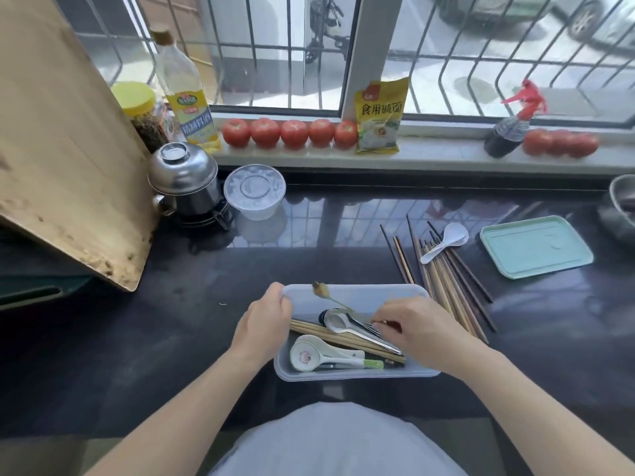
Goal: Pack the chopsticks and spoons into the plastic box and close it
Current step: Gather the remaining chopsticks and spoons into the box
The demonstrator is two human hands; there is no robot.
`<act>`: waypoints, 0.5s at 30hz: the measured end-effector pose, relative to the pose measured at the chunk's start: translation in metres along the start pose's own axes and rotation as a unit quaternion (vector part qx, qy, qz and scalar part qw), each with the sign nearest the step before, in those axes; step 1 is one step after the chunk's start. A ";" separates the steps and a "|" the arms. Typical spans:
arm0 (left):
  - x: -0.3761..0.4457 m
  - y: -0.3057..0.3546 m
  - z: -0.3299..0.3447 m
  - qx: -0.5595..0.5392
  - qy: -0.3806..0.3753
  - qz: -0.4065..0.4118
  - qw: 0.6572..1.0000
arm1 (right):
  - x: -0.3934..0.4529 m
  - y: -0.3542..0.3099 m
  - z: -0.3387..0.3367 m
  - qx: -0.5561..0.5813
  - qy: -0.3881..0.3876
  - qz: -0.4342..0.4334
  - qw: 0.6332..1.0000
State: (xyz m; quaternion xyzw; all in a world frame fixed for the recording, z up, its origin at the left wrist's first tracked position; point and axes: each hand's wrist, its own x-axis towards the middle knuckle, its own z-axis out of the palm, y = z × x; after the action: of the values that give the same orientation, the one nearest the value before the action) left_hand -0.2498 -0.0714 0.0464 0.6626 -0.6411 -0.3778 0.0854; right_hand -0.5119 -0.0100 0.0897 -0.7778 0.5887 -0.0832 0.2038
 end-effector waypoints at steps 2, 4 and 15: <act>-0.001 -0.001 -0.001 -0.003 0.000 0.004 1.000 | 0.001 0.000 -0.012 0.042 0.051 0.015 0.998; -0.001 -0.001 -0.001 -0.004 -0.001 0.006 1.000 | 0.003 0.006 -0.034 0.123 0.146 0.063 0.980; 0.000 0.000 0.002 -0.002 0.004 -0.008 1.000 | 0.035 0.160 0.010 -0.034 -0.020 0.455 0.890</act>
State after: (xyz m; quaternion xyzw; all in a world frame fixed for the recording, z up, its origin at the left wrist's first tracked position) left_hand -0.2505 -0.0710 0.0450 0.6690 -0.6346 -0.3770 0.0868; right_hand -0.6385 -0.0771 0.0106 -0.4326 0.8764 0.0537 0.2047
